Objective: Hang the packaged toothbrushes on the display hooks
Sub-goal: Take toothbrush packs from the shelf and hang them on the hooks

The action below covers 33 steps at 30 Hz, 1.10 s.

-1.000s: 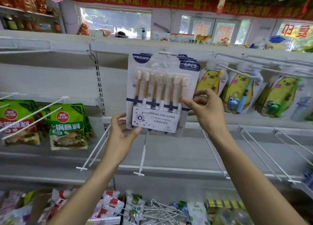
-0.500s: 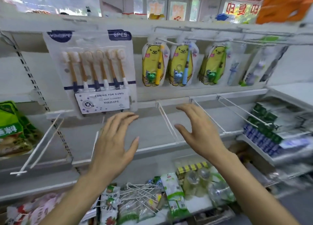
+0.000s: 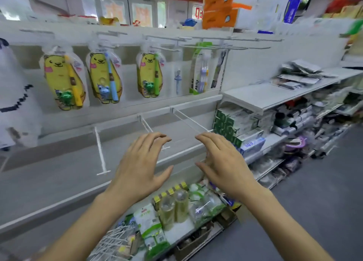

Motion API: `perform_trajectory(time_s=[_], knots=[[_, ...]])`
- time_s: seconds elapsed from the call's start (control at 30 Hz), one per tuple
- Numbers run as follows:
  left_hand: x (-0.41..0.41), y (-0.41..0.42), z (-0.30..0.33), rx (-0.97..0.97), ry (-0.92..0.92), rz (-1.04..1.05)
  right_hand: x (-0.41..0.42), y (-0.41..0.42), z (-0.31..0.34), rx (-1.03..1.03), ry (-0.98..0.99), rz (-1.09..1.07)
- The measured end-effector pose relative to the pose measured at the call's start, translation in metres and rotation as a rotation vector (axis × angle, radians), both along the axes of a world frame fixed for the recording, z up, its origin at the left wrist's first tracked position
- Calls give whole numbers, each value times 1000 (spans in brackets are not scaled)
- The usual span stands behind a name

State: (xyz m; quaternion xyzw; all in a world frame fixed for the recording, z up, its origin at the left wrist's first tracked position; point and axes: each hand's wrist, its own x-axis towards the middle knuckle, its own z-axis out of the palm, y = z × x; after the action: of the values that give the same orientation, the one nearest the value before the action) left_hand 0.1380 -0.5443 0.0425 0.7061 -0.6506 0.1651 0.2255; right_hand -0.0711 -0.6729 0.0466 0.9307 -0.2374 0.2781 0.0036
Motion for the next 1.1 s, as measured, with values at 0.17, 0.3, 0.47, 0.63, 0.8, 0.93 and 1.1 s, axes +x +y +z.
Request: perform_trajectory(time_s=[0.17, 0.3, 0.47, 0.63, 0.8, 0.93, 1.1], knots=[[-71, -61, -2, 10, 31, -58, -82, -42, -2, 4, 36, -98], [-126, -105, -4, 8, 38, -108, -143, -71, -3, 26, 44, -148], [-181, -156, -5, 10, 38, -179, -208, -102, -7, 41, 45, -221], [-224, -208, -5, 36, 24, -247, -255, -133, -8, 60, 13, -291], [-253, -265, -1, 18, 14, -309, -286, -174, -9, 72, -12, -353], [-268, -318, -4, 22, 16, -358, -305, -213, -9, 82, -14, -394], [-282, -394, -8, 37, -9, -402, -321, -275, -9, 72, -3, -440]])
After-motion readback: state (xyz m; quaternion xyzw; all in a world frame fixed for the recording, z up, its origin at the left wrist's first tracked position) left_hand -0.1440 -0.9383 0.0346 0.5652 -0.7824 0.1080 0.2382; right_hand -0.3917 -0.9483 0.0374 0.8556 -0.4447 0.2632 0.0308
